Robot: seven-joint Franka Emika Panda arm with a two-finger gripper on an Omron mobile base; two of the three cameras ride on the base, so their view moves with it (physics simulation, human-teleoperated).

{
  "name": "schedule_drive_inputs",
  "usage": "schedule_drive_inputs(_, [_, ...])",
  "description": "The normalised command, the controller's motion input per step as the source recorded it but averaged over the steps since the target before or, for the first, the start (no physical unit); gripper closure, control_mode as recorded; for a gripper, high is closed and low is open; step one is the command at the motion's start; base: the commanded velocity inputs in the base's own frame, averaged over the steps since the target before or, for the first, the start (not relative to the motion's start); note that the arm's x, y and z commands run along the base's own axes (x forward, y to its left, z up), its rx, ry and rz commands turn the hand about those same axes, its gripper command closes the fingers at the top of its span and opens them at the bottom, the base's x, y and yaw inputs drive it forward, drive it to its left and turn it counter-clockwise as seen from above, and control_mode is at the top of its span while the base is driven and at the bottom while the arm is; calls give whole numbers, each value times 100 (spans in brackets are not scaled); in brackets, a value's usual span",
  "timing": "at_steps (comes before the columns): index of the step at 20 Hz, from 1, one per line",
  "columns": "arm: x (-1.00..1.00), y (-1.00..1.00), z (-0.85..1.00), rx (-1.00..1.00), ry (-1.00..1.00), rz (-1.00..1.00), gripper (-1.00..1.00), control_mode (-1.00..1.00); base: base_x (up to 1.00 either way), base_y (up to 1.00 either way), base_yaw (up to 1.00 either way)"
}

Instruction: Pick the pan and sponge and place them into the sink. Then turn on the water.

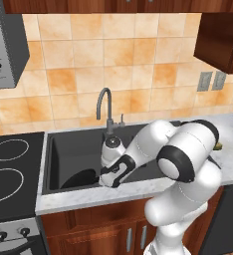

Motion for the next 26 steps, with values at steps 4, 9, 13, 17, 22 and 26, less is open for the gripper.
schedule_drive_inputs(4, [0,0,0,0,0,-2,-100,-100,0,0,0])
schedule_drive_inputs(9, [0,0,24,0,-3,-2,-100,-100,0,0,0])
schedule_drive_inputs(13, [-10,-1,70,0,-8,-5,-100,-100,0,0,0])
schedule_drive_inputs(17, [-23,-9,92,2,-9,-5,-100,-100,0,0,0])
schedule_drive_inputs(22, [-7,-21,44,0,-4,-5,-100,-100,0,0,0])
schedule_drive_inputs(26, [0,-38,6,0,0,-4,-100,-100,0,0,0])
